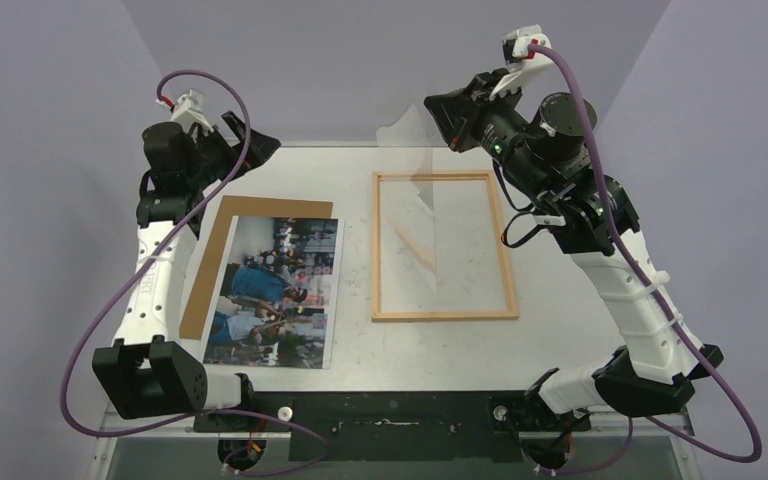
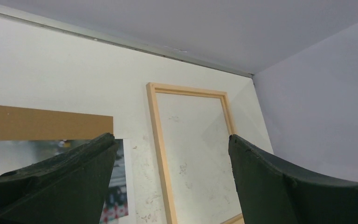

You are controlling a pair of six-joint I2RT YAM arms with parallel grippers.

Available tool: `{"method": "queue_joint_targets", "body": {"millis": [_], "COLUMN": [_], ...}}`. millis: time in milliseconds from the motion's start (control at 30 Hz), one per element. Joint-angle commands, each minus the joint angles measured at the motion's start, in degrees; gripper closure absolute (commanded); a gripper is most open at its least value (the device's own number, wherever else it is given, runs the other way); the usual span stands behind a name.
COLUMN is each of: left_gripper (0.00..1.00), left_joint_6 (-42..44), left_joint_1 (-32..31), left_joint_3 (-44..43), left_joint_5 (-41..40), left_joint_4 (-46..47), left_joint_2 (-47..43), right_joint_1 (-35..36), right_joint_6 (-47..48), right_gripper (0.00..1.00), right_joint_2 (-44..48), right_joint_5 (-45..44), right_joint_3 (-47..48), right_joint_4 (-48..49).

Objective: Put the photo into the frame

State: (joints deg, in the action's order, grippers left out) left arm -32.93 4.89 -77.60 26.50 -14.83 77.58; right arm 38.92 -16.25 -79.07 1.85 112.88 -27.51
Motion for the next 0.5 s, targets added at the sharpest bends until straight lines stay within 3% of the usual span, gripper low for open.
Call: {"method": "queue_joint_targets", "body": {"millis": [0, 133, 200, 467], "left_gripper": [0.12, 0.12, 0.12, 0.11], "left_joint_6": [-2.0, -4.0, -4.1, -2.1], "left_joint_1": [-0.5, -0.3, 0.0, 0.3], "left_joint_3": [1.6, -0.7, -2.9, -6.4], "left_joint_5": [3.3, -0.9, 1.5, 27.8], "left_joint_4": [5.9, 0.9, -0.2, 13.0], "left_joint_2": [-1.5, -1.0, 0.0, 2.5], "right_joint_1": [-0.4, -0.4, -0.4, -0.4], "right_joint_6": [-0.7, -0.7, -0.8, -2.4], "right_gripper": [1.00, 1.00, 1.00, 1.00], "right_joint_2": [2.4, 3.5, 3.7, 3.8], "right_joint_5": [3.8, 5.6, 5.5, 9.0], "right_joint_3": [0.1, -1.8, -1.8, -0.6], "right_joint_4": [3.6, 5.2, 4.9, 5.3]}}
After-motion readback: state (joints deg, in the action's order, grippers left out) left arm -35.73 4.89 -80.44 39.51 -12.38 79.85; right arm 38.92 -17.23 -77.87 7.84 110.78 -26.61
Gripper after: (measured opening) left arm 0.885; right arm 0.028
